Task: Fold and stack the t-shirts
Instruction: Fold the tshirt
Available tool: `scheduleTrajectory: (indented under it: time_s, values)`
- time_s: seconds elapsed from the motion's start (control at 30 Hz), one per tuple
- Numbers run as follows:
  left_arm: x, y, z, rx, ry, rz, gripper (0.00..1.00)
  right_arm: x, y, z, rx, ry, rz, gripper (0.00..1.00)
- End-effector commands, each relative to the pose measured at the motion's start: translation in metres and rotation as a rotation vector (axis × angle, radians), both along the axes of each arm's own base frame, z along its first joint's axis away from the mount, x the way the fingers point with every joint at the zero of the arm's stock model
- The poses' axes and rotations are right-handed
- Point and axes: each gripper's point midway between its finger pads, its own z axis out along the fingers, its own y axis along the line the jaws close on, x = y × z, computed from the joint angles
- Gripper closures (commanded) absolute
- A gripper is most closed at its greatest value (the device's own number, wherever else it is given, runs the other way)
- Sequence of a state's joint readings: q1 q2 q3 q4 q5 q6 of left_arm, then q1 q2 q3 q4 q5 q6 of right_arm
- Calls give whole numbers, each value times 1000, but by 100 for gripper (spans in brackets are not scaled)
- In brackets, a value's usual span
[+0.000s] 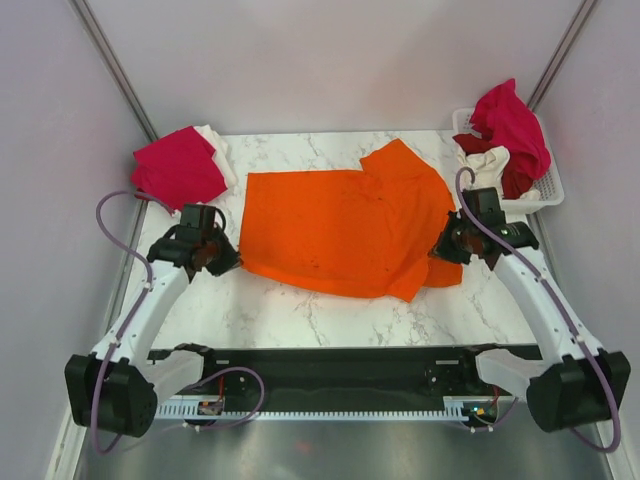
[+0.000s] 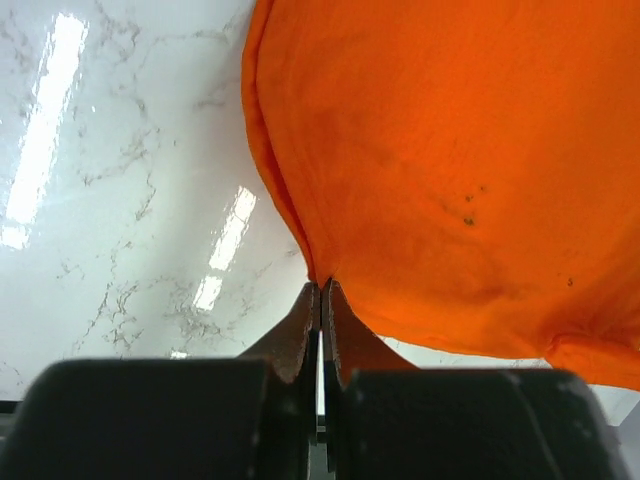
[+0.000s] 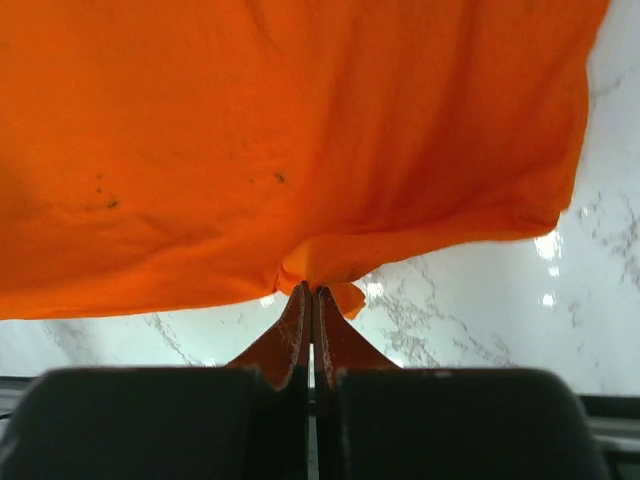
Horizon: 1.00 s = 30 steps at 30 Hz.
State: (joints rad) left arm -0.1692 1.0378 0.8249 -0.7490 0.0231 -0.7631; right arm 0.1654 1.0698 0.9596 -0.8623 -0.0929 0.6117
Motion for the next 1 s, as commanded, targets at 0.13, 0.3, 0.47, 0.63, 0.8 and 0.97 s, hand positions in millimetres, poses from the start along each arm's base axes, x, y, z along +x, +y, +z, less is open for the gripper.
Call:
scheduleTrajectory:
  time_s: [0.13,0.3,0.47,0.63,0.8,0.97]
  values:
    - [51,17,12,107,17,-19,98,88,9,28,-65,-138,117,100]
    - [75,21,2,121,62,-14,98,129,9,11,-116,-81,135,100]
    - [101,21,-22,148,135,-48,98,164,-8,7,-232,-77,88,100]
    - [111,22,-41,165,188,-68,98,176,-43,9,-368,-71,-5,100]
    - [119,27,-55,197,222,-70,98,184,-56,8,-420,-69,-17,100]
    - [127,22,-58,178,227,-86,98,199,-51,-7,-382,-42,18,100]
